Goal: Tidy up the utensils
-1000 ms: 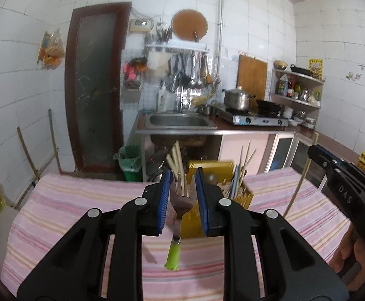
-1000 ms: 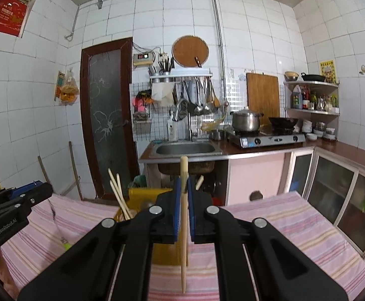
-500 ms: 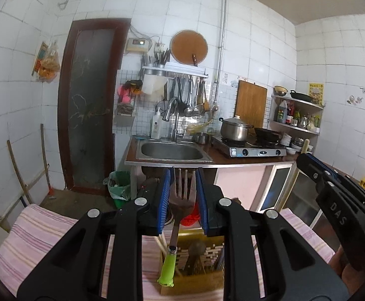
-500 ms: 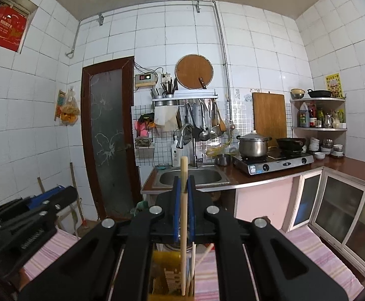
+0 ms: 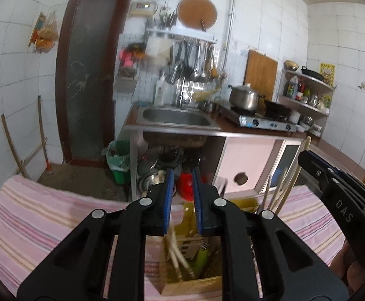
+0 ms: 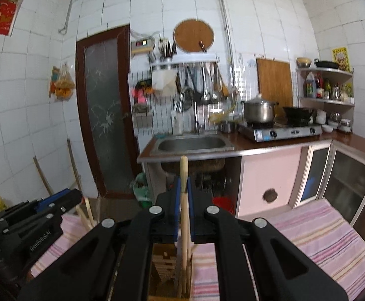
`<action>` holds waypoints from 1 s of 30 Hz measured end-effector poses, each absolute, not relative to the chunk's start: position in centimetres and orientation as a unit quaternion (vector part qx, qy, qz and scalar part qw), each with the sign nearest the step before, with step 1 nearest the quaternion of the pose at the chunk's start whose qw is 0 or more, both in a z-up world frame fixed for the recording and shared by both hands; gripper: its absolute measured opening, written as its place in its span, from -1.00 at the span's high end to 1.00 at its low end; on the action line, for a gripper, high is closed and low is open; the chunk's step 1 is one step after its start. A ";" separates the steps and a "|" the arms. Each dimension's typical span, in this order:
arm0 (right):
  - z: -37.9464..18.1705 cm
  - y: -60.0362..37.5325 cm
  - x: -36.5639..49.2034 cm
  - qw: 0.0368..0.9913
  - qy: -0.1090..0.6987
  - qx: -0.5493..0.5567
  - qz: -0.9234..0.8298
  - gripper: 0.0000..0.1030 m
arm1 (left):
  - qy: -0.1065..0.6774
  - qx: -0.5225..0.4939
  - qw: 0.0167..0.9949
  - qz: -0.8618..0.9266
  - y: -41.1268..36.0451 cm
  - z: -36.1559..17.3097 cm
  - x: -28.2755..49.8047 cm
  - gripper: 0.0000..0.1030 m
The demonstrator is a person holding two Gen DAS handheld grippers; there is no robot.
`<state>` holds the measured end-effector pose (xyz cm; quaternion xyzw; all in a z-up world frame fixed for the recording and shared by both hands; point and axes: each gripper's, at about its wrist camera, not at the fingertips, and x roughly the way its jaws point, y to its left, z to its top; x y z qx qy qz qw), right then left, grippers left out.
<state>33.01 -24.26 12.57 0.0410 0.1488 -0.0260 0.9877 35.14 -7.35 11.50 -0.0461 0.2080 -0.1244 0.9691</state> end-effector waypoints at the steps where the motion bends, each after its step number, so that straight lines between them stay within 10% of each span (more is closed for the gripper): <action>1: 12.1 -24.4 33.0 0.987 0.156 0.041 -0.025 0.88 | 0.209 -0.041 0.970 -0.121 -7.1 11.2 34.7 0.73; 4: 11.1 -24.6 33.0 0.981 0.187 0.035 -0.031 0.74 | 0.201 -0.029 0.973 -0.105 -6.1 11.3 32.8 0.39; 6: 10.9 -24.9 32.4 0.979 0.198 0.030 -0.040 -0.34 | 0.192 -0.028 0.977 -0.092 -5.1 11.7 31.1 -0.33; 12: 11.8 -26.0 27.1 0.980 0.190 0.025 -0.062 -0.54 | 0.170 -0.044 0.982 -0.072 -1.9 12.9 25.1 -0.87; 30: 5.5 -24.2 6.5 0.980 0.185 0.043 -0.053 -0.91 | 0.173 -0.001 0.984 -0.041 0.4 5.3 6.6 -0.90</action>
